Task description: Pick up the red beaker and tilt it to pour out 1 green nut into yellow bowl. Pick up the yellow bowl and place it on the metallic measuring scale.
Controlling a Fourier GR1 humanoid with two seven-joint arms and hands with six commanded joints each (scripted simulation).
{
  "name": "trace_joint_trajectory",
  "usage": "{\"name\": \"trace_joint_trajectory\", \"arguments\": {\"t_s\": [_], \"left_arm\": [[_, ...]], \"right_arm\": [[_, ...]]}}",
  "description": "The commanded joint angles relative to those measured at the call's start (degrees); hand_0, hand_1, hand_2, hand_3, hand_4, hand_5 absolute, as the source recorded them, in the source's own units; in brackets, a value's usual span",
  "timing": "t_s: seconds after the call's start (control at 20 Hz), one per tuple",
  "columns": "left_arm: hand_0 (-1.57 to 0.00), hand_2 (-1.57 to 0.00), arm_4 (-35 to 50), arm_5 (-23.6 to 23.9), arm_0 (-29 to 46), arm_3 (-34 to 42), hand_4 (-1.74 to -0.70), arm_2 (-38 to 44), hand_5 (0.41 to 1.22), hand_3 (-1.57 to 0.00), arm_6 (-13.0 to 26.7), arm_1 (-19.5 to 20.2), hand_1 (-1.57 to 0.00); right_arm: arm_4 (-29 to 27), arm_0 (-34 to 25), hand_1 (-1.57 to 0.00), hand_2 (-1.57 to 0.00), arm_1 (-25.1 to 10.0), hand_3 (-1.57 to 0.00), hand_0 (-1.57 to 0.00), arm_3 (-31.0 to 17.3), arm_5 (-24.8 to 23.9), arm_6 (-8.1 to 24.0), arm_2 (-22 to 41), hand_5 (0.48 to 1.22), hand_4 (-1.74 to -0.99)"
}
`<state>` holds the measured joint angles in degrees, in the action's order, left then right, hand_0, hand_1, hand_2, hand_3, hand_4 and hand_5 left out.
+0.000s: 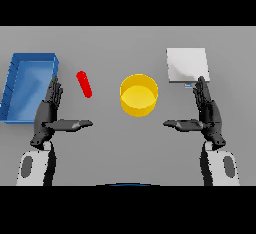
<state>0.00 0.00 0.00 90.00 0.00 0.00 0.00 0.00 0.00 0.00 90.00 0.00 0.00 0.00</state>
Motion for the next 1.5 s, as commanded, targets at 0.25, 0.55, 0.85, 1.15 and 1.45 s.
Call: {"name": "trace_joint_trajectory", "arguments": {"t_s": [0.25, 0.55, 0.85, 1.15, 1.45], "left_arm": [[0.00, 0.00, -0.49, 0.36, 0.25, 0.59, -1.20, -0.56, 0.652, 0.00, 0.18, -0.40, 0.00], [0.00, 0.00, -7.55, -0.60, 5.25, 9.34, -1.22, -6.61, 0.660, 0.00, 3.44, 3.05, 0.00], [0.00, 0.00, -8.36, -1.21, 1.11, 3.19, -1.30, -6.53, 0.702, 0.00, 4.19, 2.78, 0.00], [0.00, 0.00, -8.31, -0.79, -7.17, -7.19, -1.38, -4.12, 0.739, 0.00, 2.81, 2.38, 0.00], [0.00, 0.00, -8.34, 0.16, -14.21, -18.50, -1.34, -1.42, 0.717, 0.00, 0.45, 1.78, 0.00]], "right_arm": [[-0.44, -1.43, 0.00, 0.00, -0.53, 0.00, 0.00, -1.22, -0.08, 0.32, -0.90, 0.681, -1.245], [14.51, 4.76, 0.00, 0.00, -4.94, 0.00, 0.00, 5.66, -2.80, -5.92, 6.37, 0.678, -1.235], [11.42, 4.83, 0.00, 0.00, -4.30, 0.00, 0.00, 5.74, -0.83, -5.99, 5.98, 0.680, -1.275], [10.19, 5.04, 0.00, 0.00, -4.78, 0.00, 0.00, 6.89, -0.40, -5.70, 5.20, 0.681, -1.312], [8.81, 5.77, 0.00, 0.00, -4.88, 0.00, 0.00, 7.68, 0.04, -5.67, 4.58, 0.689, -1.341]]}}
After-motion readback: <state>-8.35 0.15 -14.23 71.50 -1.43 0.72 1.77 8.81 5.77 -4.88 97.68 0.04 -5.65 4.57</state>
